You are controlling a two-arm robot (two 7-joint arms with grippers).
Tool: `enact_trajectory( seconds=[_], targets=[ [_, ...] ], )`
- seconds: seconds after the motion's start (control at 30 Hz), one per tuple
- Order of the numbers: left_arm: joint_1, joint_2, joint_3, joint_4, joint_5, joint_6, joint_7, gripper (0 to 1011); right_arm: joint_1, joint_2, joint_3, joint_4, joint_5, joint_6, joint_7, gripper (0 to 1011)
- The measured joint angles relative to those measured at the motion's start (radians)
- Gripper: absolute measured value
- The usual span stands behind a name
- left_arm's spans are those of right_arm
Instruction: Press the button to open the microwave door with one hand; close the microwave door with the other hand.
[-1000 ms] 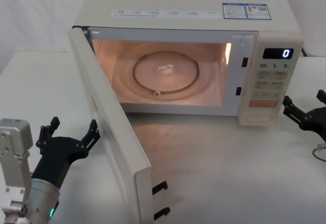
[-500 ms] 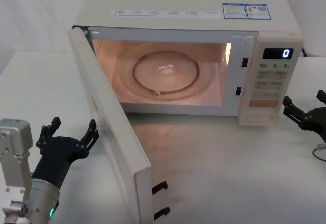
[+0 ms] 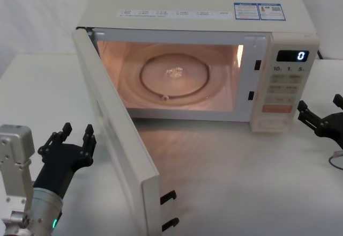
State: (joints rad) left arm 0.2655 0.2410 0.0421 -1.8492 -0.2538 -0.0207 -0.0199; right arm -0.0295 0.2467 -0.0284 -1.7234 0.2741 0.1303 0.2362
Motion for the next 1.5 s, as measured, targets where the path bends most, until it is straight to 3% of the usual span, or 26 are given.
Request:
enact_trajectory(
  seconds=[0.17, 0.53, 1.03, 1.13, 1.47, 1.5],
  targets=[
    [0.000, 0.000, 0.000, 0.000, 0.000, 0.000, 0.000, 335, 0.000, 0.000, 0.000, 0.000, 0.000, 0.000, 0.000, 1002],
    [0.000, 0.000, 0.000, 0.000, 0.000, 0.000, 0.000, 6, 0.000, 0.000, 0.000, 0.000, 0.000, 0.000, 0.000, 1002],
    [0.000, 0.000, 0.000, 0.000, 0.000, 0.000, 0.000, 0, 0.000, 0.000, 0.000, 0.000, 0.000, 0.000, 0.000, 1002],
    [0.010, 0.005, -0.007, -0.010, -0.007, -0.010, -0.025, 0, 0.000, 0.000, 0.000, 0.000, 0.000, 0.000, 0.000, 1002],
    [0.124, 0.040, -0.116, -0.119, -0.096, -0.066, -0.153, 0, 0.000, 0.000, 0.000, 0.000, 0.000, 0.000, 0.000, 1002],
    [0.151, 0.053, -0.151, -0.145, -0.116, -0.072, -0.174, 0, 0.000, 0.000, 0.000, 0.000, 0.000, 0.000, 0.000, 1002]
  ],
)
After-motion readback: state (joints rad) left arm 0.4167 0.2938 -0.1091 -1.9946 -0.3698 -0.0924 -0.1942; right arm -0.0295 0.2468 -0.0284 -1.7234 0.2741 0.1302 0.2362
